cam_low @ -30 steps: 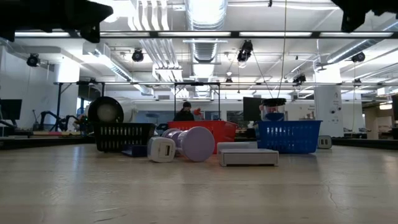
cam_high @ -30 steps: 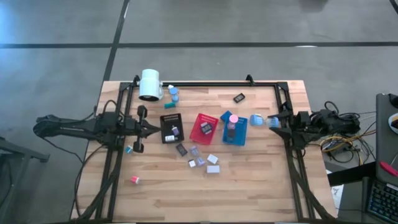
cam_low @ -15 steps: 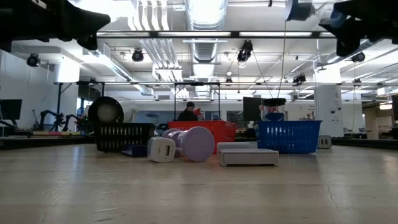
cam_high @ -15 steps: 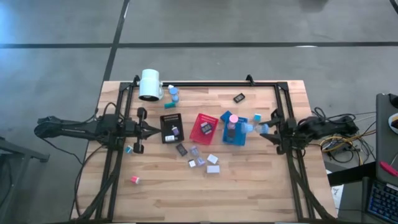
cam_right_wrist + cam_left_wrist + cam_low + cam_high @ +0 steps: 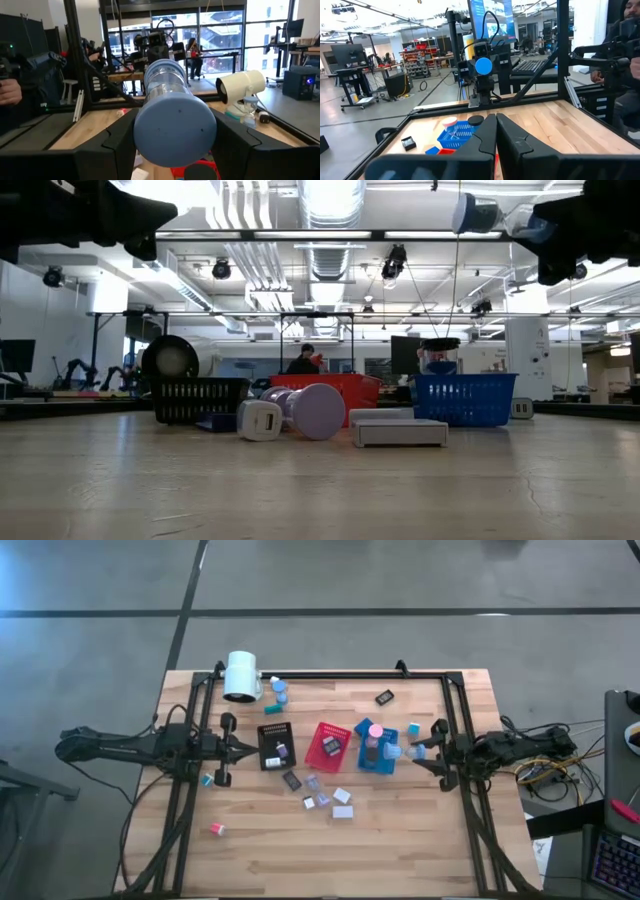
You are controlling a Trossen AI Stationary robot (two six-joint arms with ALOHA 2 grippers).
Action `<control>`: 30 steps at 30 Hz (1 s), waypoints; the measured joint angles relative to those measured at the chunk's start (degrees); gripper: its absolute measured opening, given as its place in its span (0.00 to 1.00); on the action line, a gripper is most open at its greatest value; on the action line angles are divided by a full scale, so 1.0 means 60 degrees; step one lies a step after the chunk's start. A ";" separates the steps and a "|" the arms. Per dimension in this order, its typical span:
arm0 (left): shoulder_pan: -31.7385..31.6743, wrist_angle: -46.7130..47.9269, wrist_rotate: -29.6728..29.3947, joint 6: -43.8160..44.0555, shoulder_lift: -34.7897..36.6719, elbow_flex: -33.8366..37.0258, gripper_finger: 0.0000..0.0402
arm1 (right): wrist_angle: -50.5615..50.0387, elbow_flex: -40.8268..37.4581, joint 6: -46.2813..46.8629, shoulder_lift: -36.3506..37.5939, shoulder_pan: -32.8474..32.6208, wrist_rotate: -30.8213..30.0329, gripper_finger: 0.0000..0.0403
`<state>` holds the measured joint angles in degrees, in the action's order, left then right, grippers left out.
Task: Pick & Place Office items
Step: Put the bottom blue hourglass into the blue bin
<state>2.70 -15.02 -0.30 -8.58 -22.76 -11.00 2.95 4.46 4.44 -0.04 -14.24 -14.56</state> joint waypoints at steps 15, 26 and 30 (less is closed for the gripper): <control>0.0000 0.0002 0.0000 0.0000 -0.0007 0.0000 0.03 | -0.6038 0.5888 0.1775 -0.4088 0.0008 -0.2626 0.48; 0.0004 0.0002 0.0004 0.0084 -0.0007 0.0000 0.03 | -1.2254 1.1022 0.3077 -0.9336 0.1609 -0.1289 0.48; 0.0004 0.0002 0.0004 0.0106 -0.0007 0.0000 0.03 | -1.2260 1.1733 0.2191 -1.0331 0.2501 0.0262 0.48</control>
<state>2.72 -15.00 -0.27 -7.94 -22.81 -11.00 -70.61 74.85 17.59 -62.03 0.77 -12.98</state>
